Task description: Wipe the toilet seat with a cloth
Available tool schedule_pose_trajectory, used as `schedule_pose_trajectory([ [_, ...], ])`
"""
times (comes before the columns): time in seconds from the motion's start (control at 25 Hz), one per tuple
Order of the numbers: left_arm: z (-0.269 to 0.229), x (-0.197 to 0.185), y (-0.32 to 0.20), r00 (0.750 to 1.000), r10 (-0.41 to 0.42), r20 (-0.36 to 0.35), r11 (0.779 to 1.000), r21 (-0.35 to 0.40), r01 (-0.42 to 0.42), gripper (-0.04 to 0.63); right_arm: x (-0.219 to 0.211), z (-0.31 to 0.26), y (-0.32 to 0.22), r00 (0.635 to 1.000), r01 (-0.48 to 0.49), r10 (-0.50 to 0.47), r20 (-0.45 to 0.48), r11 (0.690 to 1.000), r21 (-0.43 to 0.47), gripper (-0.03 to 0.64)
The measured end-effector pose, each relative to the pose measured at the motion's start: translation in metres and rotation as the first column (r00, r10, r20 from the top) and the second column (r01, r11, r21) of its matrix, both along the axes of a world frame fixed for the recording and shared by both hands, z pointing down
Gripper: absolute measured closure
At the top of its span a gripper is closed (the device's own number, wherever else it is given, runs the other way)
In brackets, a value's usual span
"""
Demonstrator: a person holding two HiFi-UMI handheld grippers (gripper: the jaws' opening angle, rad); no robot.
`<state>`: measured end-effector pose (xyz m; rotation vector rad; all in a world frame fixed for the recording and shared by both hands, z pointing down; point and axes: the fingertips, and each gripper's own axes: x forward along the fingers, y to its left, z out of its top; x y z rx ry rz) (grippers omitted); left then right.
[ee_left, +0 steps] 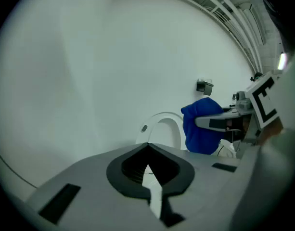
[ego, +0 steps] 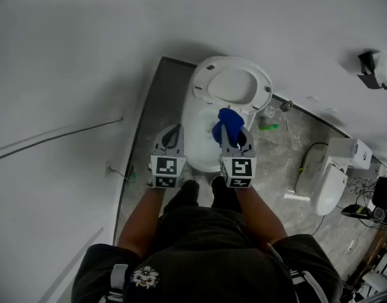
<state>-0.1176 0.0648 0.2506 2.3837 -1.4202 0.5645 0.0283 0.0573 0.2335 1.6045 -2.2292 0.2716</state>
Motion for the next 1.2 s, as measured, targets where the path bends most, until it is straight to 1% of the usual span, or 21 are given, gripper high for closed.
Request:
schedule_pose_trajectory([
  [0.12,0.009,0.004,-0.016,1.0,-0.009,0.0,1.0,-0.011,0.009,0.595,0.0,0.011,-0.025,1.0,0.026,-0.026,-0.007,1.0,-0.005,0.538],
  [0.24,0.02,0.014,-0.031,0.998,-0.038,-0.048,0.998,-0.047,0.036,0.595,0.006,0.023,-0.049,1.0,0.027,-0.027,-0.001,0.999,-0.025,0.538],
  [0.32,0.028,0.019,-0.042,0.996,-0.057,-0.063,0.997,-0.064,0.053,0.595,0.008,0.03,-0.066,1.0,0.029,-0.028,0.012,0.999,-0.042,0.538],
  [0.48,0.042,0.026,-0.061,0.995,-0.08,-0.052,0.994,-0.076,0.076,0.595,0.017,0.052,-0.104,1.0,0.002,-0.001,0.025,0.998,-0.057,0.538],
  [0.64,0.06,0.026,-0.07,0.993,-0.11,-0.033,0.989,-0.102,0.106,0.595,0.018,0.073,-0.141,0.999,-0.023,0.028,0.045,0.994,-0.108,0.538],
  [0.76,0.07,0.028,-0.074,0.992,-0.124,-0.026,0.985,-0.121,0.12,0.595,0.025,0.085,-0.164,0.999,-0.034,0.039,0.038,0.99,-0.14,0.538],
  [0.96,0.084,0.03,-0.078,0.991,-0.132,-0.011,0.982,-0.139,0.13,0.595,0.033,0.086,-0.193,0.998,-0.042,0.047,0.035,0.991,-0.13,0.538],
  [1.2,0.093,0.041,-0.079,0.994,-0.111,-0.01,0.982,-0.157,0.108,0.595,0.053,0.083,-0.199,0.997,-0.068,0.073,0.037,0.99,-0.127,0.538],
])
